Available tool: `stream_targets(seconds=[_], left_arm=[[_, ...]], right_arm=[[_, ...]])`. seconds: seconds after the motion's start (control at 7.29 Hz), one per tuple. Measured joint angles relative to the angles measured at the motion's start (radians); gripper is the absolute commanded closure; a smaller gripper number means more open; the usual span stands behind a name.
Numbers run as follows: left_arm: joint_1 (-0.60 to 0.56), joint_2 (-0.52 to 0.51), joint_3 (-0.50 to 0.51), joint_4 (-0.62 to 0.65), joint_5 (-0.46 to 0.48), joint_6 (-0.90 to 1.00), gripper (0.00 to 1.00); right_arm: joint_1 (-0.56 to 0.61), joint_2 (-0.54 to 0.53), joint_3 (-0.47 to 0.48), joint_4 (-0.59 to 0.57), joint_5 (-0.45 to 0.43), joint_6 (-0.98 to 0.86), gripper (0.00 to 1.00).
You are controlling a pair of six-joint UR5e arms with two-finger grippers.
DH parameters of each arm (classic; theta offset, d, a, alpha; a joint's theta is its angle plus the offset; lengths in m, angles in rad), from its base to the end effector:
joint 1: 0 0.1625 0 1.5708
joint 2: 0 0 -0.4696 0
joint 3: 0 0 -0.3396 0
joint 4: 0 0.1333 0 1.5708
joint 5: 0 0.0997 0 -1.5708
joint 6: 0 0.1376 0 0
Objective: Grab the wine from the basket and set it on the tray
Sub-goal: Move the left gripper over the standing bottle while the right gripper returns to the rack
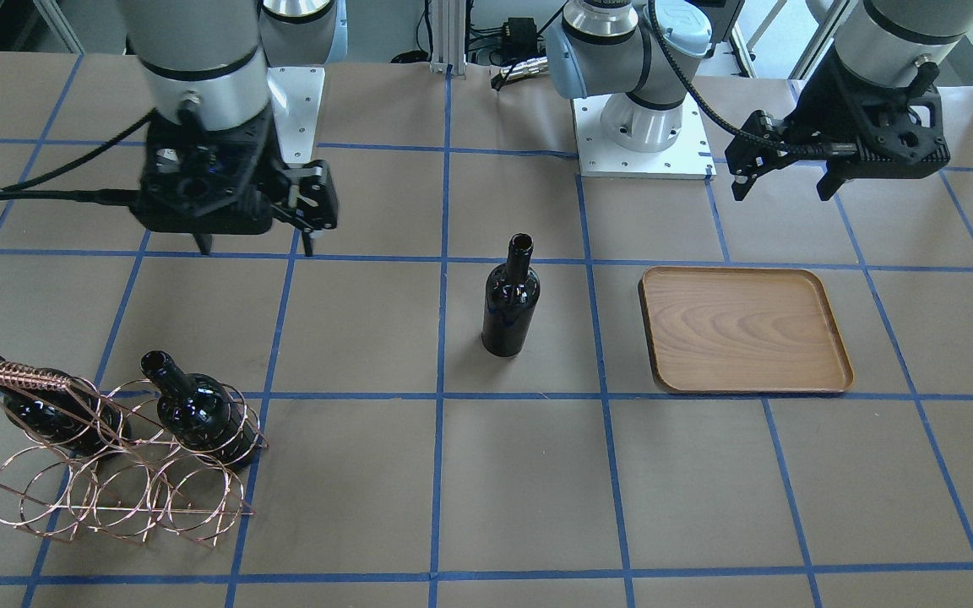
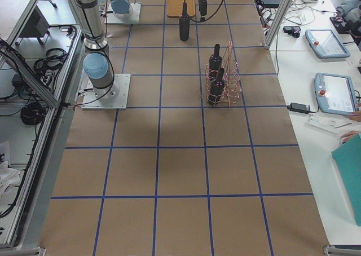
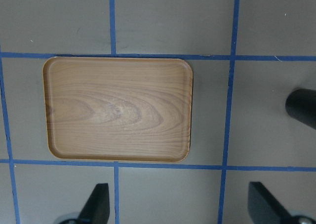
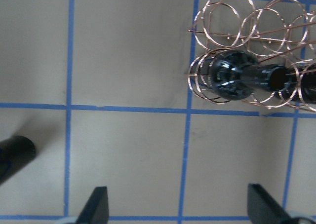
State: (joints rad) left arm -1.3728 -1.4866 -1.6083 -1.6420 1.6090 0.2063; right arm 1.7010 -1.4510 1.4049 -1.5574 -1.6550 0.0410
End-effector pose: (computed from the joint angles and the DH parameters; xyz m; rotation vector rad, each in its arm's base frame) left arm -0.0476 -0.4135 0.5064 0.0136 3.1087 0.0493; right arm 0.1855 -0.4795 0.5106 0.1343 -3.0569 0.0609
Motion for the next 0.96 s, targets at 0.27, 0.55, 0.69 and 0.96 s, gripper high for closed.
stream_targets(seconds=[0.27,0.55,0.69,0.96], left_arm=[[-0.121,-0.018,0.002,0.049,-0.004,-0.035,0.0],[-0.26,-0.033,0.002,0.099,-0.006,-0.065,0.0],[-0.316,-0.045,0.0,0.122,-0.007,-0.068,0.0],[-0.407,-0.084,-0.007,0.175,-0.025,-0.07,0.0]], right_arm=[[-0.054,-0.064,0.067,0.005,0.001,-0.114,0.07],[-0.065,-0.082,0.118,-0.073,0.016,-0.159,0.14],[-0.068,-0.084,0.125,-0.09,0.025,-0.165,0.12],[-0.074,-0.098,0.13,-0.102,0.051,-0.155,0.0]])
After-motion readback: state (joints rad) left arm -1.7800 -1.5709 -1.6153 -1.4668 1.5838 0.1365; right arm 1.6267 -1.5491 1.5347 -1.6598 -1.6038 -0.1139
